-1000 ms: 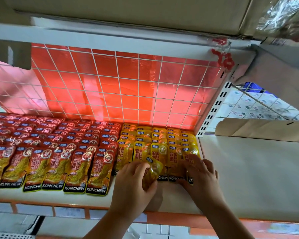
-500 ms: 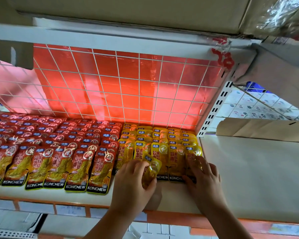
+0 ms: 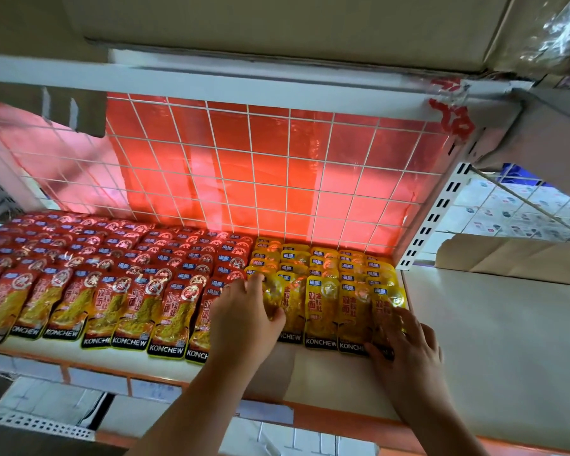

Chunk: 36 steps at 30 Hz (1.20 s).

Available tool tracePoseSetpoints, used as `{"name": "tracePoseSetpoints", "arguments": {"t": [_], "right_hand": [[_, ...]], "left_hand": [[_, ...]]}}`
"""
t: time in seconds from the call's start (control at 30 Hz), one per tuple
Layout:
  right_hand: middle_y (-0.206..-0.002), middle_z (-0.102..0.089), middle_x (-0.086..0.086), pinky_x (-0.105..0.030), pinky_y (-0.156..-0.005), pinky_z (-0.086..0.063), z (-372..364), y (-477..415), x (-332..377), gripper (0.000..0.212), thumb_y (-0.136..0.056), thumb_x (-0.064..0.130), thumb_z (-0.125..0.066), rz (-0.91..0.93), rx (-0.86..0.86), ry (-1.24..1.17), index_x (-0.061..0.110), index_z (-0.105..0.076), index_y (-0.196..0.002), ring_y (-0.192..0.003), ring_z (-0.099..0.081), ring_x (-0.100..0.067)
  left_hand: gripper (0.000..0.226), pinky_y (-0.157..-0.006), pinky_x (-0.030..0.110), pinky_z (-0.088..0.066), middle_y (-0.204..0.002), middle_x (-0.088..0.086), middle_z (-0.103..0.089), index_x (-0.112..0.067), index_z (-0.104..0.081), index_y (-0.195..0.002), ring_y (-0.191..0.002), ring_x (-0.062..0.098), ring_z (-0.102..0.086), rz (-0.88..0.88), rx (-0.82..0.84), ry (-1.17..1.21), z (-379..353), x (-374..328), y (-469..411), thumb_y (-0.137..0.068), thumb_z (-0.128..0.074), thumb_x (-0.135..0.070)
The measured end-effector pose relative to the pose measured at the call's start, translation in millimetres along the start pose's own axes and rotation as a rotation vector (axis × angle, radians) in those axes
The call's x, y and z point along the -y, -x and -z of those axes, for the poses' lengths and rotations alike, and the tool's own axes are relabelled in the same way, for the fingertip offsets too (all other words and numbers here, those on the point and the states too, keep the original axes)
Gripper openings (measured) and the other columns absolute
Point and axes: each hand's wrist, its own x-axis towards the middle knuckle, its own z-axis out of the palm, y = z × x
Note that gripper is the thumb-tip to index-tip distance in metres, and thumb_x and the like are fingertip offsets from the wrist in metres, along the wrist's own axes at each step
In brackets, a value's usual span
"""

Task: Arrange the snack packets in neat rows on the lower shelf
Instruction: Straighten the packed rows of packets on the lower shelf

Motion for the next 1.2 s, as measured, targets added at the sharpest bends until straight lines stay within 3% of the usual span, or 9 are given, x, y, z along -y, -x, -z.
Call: {"name": "tracePoseSetpoints", "arguments": {"t": [0.3,0.53,0.93,1.2], "right_hand": [[-0.139,-0.051,-0.006,-0.052,-0.086,-0.051,2.4,0.7,0.3,0.066,-0.075,0.043,-0.083,0.010,0.003,-0.013,0.026,-0.061,-0.135,-0.113,-0.049,-0.034],[-0.137,-0.051,-0.007,-0.052,-0.081,-0.051,0.5,0.9,-2.0,0.068,-0.072,0.039,-0.087,0.033,-0.019,-0.001,0.025,-0.062,-0.134,-0.111,-0.049,-0.035],[-0.138,-0.049,-0.008,-0.059,-0.085,-0.051,-3.1,0.9,-3.2,0.076,-0.070,0.038,-0.087,0.045,-0.025,0.000,0.027,-0.052,-0.137,-0.113,-0.046,-0.037],[-0.138,-0.051,-0.008,-0.060,-0.086,-0.050,-1.4,0.2,-0.8,0.073,-0.071,0.037,-0.088,0.016,-0.012,-0.001,0.022,-0.059,-0.136,-0.115,-0.045,-0.038]], "left_hand": [[0.064,-0.075,0.038,-0.053,-0.114,0.004,-0.062,-0.021,-0.057,-0.129,-0.096,0.023,-0.063,-0.016,-0.045,-0.086,-9.2,8.3,-2.3,-0.081,-0.069,-0.061],[0.057,-0.088,0.048,-0.046,-0.135,0.000,-0.057,-0.035,-0.058,-0.138,-0.108,0.028,-0.054,-0.215,-0.052,-0.158,-14.4,25.4,16.8,-0.085,-0.068,-0.051],[0.052,-0.087,0.049,-0.045,-0.110,-0.008,-0.070,-0.033,-0.067,-0.128,-0.103,0.027,-0.059,-0.130,-0.054,-0.145,-13.4,29.8,19.3,-0.084,-0.066,-0.061],[0.050,-0.088,0.047,-0.043,-0.101,-0.009,-0.072,-0.031,-0.067,-0.121,-0.098,0.023,-0.063,-0.099,-0.068,-0.109,-9.0,28.2,21.7,-0.082,-0.065,-0.062]]}}
